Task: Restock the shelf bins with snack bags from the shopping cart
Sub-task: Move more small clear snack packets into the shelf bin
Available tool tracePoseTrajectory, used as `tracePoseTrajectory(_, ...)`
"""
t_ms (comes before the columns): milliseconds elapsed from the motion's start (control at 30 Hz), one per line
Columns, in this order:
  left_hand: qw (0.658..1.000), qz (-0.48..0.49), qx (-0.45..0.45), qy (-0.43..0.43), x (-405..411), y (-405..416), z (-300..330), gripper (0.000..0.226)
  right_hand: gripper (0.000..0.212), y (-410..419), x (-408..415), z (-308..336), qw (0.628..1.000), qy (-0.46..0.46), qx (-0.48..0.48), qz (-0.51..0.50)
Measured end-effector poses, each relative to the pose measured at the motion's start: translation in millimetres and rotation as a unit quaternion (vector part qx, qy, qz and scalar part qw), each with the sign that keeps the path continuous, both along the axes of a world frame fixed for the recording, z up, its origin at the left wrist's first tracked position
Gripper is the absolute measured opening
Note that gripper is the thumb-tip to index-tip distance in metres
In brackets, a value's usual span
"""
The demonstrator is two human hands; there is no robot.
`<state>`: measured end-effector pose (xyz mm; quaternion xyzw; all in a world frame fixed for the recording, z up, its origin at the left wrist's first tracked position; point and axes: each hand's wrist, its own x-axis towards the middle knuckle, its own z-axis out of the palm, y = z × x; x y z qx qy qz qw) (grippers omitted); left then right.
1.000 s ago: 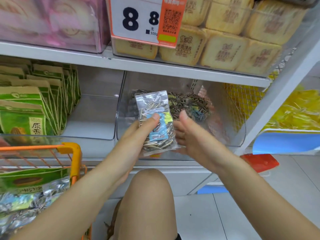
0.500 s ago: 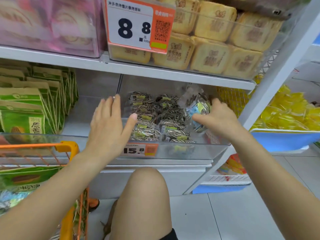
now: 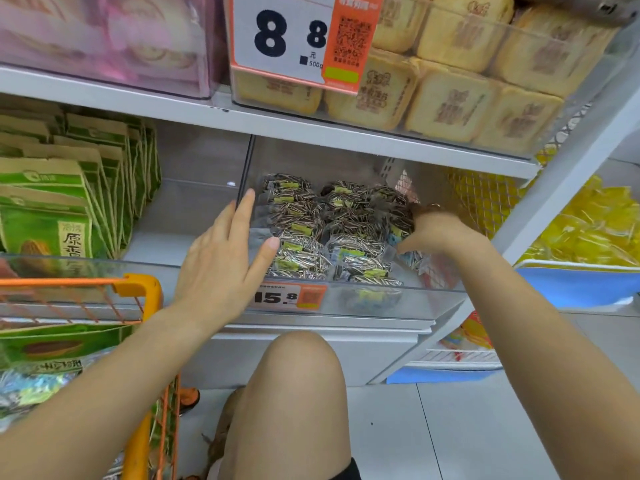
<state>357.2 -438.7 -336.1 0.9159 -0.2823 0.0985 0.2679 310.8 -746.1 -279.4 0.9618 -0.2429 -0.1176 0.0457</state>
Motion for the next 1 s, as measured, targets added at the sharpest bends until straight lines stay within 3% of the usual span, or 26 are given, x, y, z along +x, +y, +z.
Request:
tracePoseTrajectory(267, 1.000, 0.010, 0.004, 0.003, -0.7, 0.3, -0.2, 0.076, 0.096, -16.9, 6.5, -19.0, 0.999, 0.003, 0.022, 0.046)
tracePoseTrajectory(367, 1.000, 0.009, 0.019, 0.001, -2.5, 2.4, -0.1, 0.074, 0.106, -15.9, 5.1, -30.4, 0.999, 0.007, -0.020, 0.037)
tracePoseTrajectory(567, 1.000, 0.000, 0.031, -0.001, -5.3, 5.3, 1.8, 0.068, 0.105, -14.8, 5.9, -44.6, 0.999, 0.020, -0.044, 0.024)
tracePoseTrajectory(800, 0.999, -0.005, 0.035, 0.005, -6.2, 5.7, 2.1, 0.063, 0.079, -29.4, 1.5, -54.8, 0.990, -0.002, -0.122, 0.076)
tracePoseTrajectory(1000, 0.999, -0.007, 0.032, 0.012, -7.3, 6.5, 5.4, 0.063, 0.076, -23.1, 1.1, -55.3, 0.982, 0.005, -0.170, 0.080)
